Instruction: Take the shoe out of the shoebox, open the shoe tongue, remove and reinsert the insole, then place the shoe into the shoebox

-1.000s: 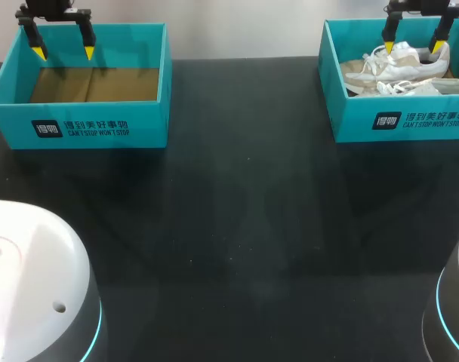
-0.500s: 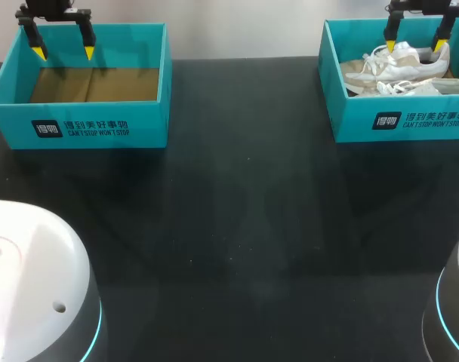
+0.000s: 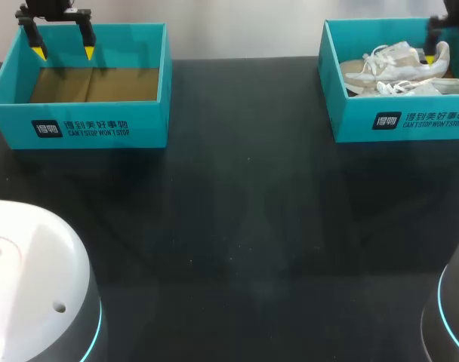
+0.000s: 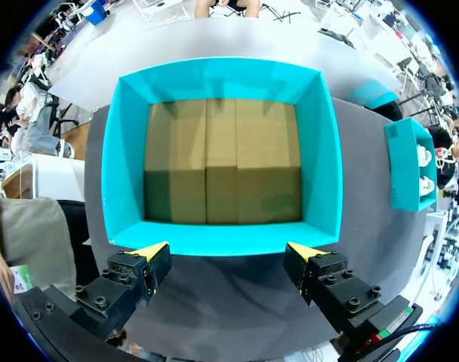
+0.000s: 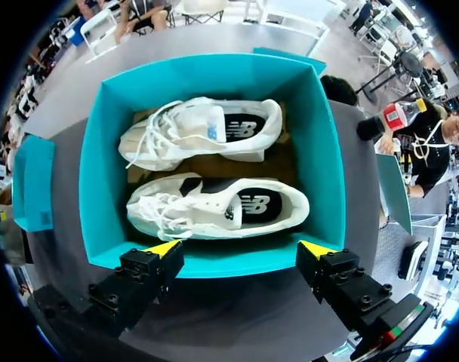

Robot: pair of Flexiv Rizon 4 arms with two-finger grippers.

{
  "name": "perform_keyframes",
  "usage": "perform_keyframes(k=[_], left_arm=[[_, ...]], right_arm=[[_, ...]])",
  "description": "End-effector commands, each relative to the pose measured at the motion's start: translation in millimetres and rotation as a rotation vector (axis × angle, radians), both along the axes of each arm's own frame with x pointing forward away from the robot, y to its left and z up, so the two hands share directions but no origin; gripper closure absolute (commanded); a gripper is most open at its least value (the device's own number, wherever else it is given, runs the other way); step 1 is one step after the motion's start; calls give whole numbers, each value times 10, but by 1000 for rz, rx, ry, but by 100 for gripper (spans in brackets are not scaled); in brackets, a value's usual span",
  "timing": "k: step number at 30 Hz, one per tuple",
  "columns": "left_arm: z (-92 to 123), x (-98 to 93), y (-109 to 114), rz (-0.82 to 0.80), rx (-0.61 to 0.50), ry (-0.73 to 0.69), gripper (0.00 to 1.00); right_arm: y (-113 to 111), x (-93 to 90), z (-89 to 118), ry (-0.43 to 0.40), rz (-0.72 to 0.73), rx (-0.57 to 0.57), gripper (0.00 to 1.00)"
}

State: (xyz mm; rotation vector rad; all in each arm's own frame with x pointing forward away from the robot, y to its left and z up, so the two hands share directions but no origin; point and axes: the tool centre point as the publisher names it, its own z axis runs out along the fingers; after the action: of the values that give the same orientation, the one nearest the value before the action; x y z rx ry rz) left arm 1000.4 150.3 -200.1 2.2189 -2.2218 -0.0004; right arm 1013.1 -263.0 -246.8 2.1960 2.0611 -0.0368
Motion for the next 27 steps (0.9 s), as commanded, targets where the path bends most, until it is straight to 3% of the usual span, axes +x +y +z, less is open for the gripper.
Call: perform_keyframes(k=[1, 13, 16, 20, 27], left_arm=[[2, -2, -1, 0, 0, 0, 0], [2, -2, -1, 0, 0, 0, 0], [2, -2, -1, 0, 0, 0, 0], [2, -2, -1, 0, 0, 0, 0], [2, -2, -1, 0, 0, 0, 0]], right_arm=[[-189, 92, -149, 18, 1, 3, 0], [-649, 245, -425, 42, -3, -24, 0], [-686, 261, -483, 51, 3, -31, 7], [-714, 255, -567, 67, 10, -38, 4], [-788, 257, -705, 88, 12, -26, 11]])
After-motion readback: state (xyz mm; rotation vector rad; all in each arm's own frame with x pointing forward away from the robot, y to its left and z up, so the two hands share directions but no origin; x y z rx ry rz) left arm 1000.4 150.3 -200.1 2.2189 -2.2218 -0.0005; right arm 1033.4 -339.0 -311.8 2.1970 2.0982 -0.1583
